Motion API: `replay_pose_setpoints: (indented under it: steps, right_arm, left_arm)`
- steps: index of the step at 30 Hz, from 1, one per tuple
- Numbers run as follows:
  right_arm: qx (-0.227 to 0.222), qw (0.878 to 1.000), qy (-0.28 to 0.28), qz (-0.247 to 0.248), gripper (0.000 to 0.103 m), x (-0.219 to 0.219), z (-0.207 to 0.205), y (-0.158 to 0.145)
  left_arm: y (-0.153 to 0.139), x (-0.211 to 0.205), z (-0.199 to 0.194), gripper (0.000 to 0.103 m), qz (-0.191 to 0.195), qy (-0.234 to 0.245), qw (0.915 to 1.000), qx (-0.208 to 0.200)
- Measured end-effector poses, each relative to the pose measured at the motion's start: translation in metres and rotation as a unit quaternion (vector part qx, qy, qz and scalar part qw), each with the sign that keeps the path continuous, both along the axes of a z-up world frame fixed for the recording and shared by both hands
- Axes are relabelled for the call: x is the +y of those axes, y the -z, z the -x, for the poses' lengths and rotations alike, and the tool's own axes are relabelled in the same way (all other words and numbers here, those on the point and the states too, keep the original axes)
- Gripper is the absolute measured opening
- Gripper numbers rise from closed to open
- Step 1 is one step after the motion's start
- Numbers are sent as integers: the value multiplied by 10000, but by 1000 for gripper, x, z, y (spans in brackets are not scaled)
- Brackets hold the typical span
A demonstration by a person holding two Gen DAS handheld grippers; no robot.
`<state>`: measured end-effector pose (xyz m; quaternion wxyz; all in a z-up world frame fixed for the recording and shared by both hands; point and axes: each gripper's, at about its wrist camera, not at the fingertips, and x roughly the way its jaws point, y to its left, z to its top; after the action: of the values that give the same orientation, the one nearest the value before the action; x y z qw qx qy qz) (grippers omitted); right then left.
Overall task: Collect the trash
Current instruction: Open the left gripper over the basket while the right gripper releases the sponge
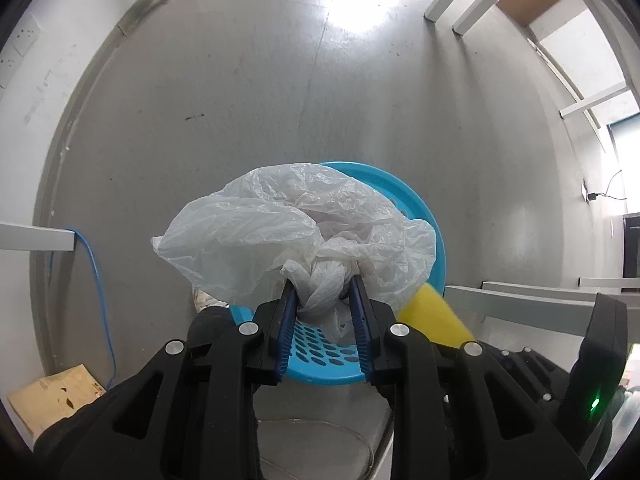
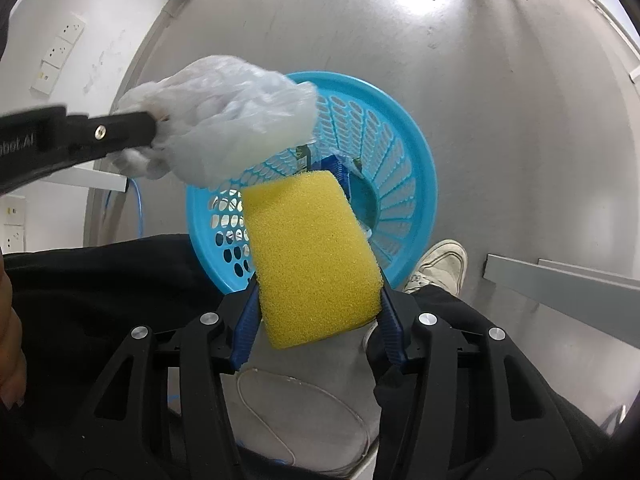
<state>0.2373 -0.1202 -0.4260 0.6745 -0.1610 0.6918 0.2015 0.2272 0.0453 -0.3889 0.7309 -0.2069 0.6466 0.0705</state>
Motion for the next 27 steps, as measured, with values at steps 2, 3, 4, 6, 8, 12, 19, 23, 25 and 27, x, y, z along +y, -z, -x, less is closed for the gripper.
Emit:
replay_pose_setpoints:
  steps: [2, 3, 4, 6, 8, 12, 19, 23, 25, 27]
  right_arm:
    - [43, 10000, 17, 24, 49, 1, -3, 5]
    - [63, 10000, 25, 20, 49, 1, -6, 8]
    - [87, 10000, 24, 15, 49, 2, -7, 9]
    - [111, 9999, 34, 2, 50, 2, -8, 11]
    - [141, 9999, 96, -24, 51, 1, -10, 13]
    - [157, 9997, 159, -92, 59, -2, -10, 14]
    - [48, 9998, 124, -111, 67, 2, -9, 6]
    - [-131, 9998, 66, -93, 67, 1, -1, -7]
    - [-406, 9991, -125, 38, 68, 3, 8, -19]
    - [-604, 9979, -243, -1, 71, 4, 16, -33]
  left_arm:
    - [4, 1, -2, 26, 49, -21, 10000, 58]
    - [7, 2, -3, 26, 78, -30, 9999, 95]
    - [10, 2, -4, 26, 114, -35, 9998, 135]
    - [13, 2, -5, 26, 173, -49, 9997, 191]
    - [13, 1, -5, 26, 209, -17, 9996, 182]
    - [11, 0, -5, 47, 327, 84, 9994, 78]
    - [-3, 4, 0, 50, 288, -82, 9994, -156]
    - [-9, 10, 11, 50, 285, -205, 9992, -176]
    - [-13, 13, 19, 50, 316, -262, 9990, -184]
    - [-21, 14, 29, 50, 253, -275, 9990, -230]
